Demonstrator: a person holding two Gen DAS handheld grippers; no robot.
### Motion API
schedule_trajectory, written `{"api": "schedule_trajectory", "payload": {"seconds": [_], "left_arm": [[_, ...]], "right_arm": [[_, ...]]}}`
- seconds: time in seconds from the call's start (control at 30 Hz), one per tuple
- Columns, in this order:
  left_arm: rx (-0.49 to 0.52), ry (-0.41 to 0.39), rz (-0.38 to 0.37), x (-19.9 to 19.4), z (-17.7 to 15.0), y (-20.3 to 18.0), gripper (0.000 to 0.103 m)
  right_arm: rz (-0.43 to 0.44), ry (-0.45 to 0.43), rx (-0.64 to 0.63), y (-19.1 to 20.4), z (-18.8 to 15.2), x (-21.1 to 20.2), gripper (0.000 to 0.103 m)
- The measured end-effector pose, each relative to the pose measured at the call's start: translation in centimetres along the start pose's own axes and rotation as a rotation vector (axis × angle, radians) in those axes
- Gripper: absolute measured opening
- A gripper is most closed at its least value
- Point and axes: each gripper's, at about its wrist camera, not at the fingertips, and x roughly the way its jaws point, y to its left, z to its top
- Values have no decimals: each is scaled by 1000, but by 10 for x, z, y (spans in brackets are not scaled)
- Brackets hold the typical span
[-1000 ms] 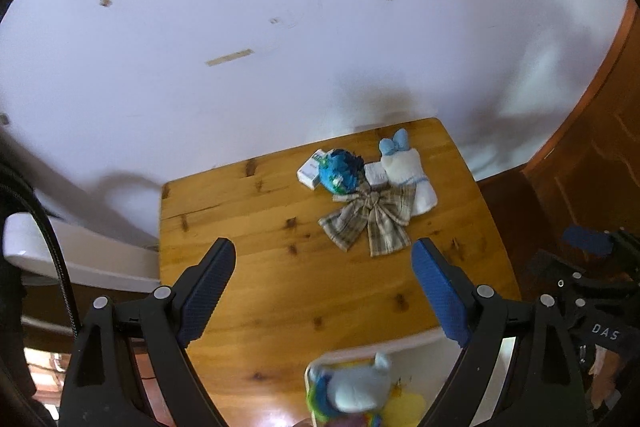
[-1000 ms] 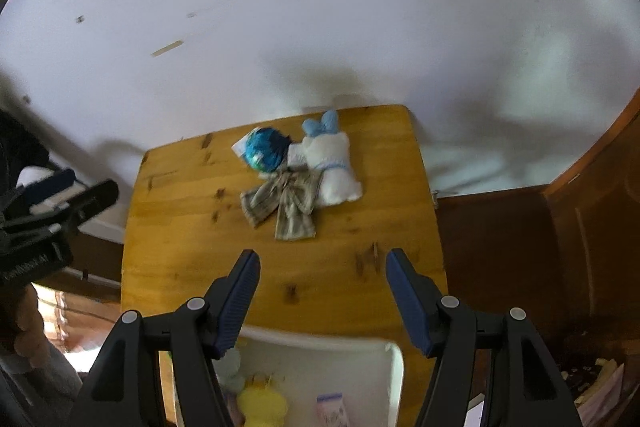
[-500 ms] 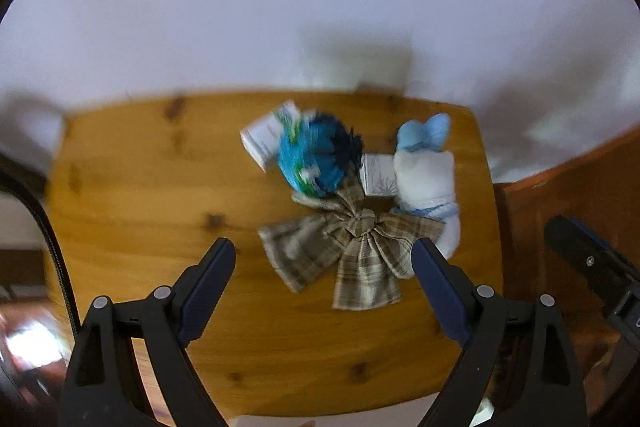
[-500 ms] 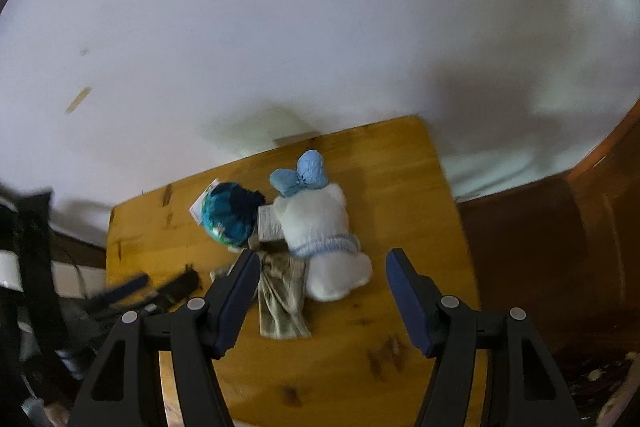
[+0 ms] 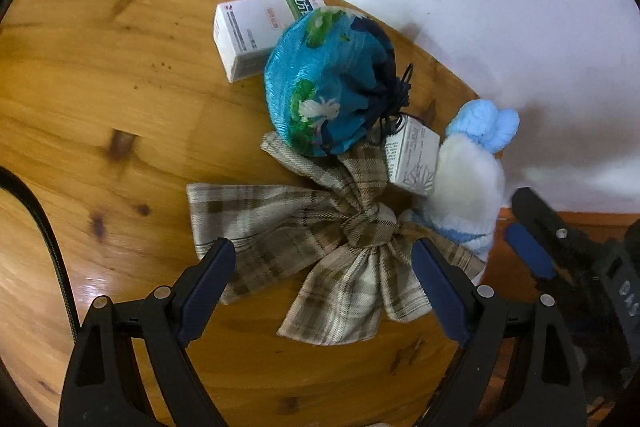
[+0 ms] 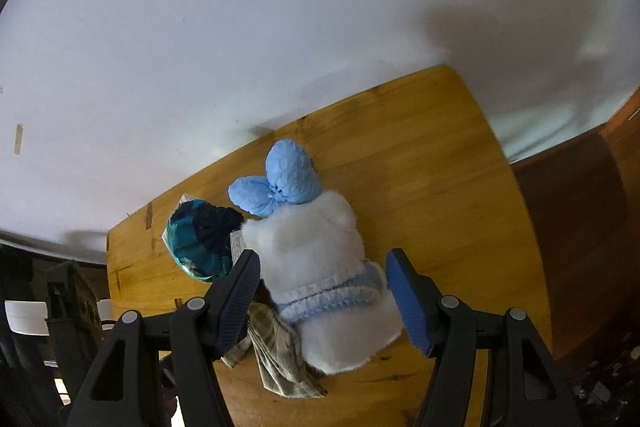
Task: Organize objects
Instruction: 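Grasp the plaid bow cloth with the left tool while the right tool grasps the white bunny plush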
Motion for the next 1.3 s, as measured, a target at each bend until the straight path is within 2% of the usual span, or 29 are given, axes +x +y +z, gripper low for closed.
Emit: {"api": "schedule_trajectory", "payload": {"seconds": [0.1, 0.17, 0.33, 0.53, 0.63, 0.67, 0.7, 0.8, 0.87, 0.93, 1.07, 1.1, 1.3], "left_arm": [[-42, -14, -64, 0, 0, 2, 91], [-59, -27, -80, 0, 0, 2, 91], [-43, -29, -13, 13, -4, -3, 91], [37, -62, 71, 15, -14, -17, 92], [69, -75, 132, 14, -20, -21, 77], [80, -80, 146, 13, -22, -22, 66], [99, -83, 162, 13, -24, -23, 48], [154, -69, 183, 14, -29, -25, 24], [167, -65, 194, 12, -32, -23, 22], [195, -74, 238, 9, -37, -22, 20], [221, -88, 279, -3, -46, -15, 18], [226, -93, 286, -8, -49, -14, 18], [295, -174, 310, -59, -75, -15, 18]], "right_arm": [[8, 17, -9, 1, 0, 6, 66], [0, 32, -7, 0, 2, 11, 66], [39, 64, 31, -6, 3, 19, 66], [64, 99, 39, -6, 3, 23, 66], [50, 115, 11, -1, 2, 22, 66], [45, 119, 3, 1, 2, 22, 66], [37, 123, -6, 3, 1, 22, 66], [3, 143, -32, 9, -2, 27, 70], [-25, 150, -55, 14, -4, 31, 71], [-52, 142, -82, 17, -8, 33, 71], [-77, 112, -107, 23, -15, 25, 56], [-83, 110, -109, 25, -17, 21, 56], [-42, 18, -149, 34, -32, -39, 54]]}}
